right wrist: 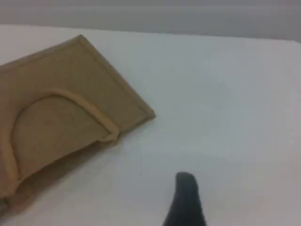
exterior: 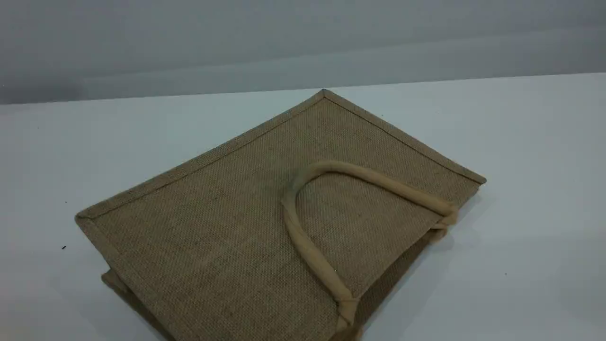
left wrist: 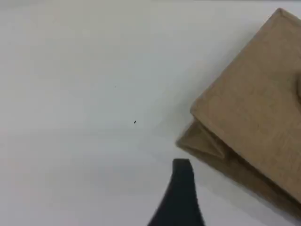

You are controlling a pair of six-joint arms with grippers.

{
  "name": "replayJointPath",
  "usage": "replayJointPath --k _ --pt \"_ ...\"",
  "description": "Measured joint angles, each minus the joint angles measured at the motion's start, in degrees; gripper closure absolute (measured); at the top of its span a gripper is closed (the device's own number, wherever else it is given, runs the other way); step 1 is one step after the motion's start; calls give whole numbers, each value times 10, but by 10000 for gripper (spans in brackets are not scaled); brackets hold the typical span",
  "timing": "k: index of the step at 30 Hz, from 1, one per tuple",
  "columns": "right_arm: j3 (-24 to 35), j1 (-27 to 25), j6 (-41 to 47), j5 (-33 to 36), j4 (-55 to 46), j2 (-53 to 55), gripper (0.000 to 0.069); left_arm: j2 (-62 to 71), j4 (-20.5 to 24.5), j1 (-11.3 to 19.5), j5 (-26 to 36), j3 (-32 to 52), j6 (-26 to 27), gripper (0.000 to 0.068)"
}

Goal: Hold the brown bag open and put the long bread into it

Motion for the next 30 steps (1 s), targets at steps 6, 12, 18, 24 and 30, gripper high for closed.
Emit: replayJointPath --k 6,12,18,24,30 --pt "0 0 0 0 0 0 202 -12 0 0 0 0 0 122" --pt "0 0 0 -1 0 0 202 -12 0 0 0 0 0 122" --pt "0 0 0 -1 0 0 202 -12 0 0 0 0 0 122" --pt "0 0 0 -1 0 0 202 -12 0 0 0 0 0 122" --pt "0 0 0 -1 0 0 202 -12 0 0 0 0 0 122"
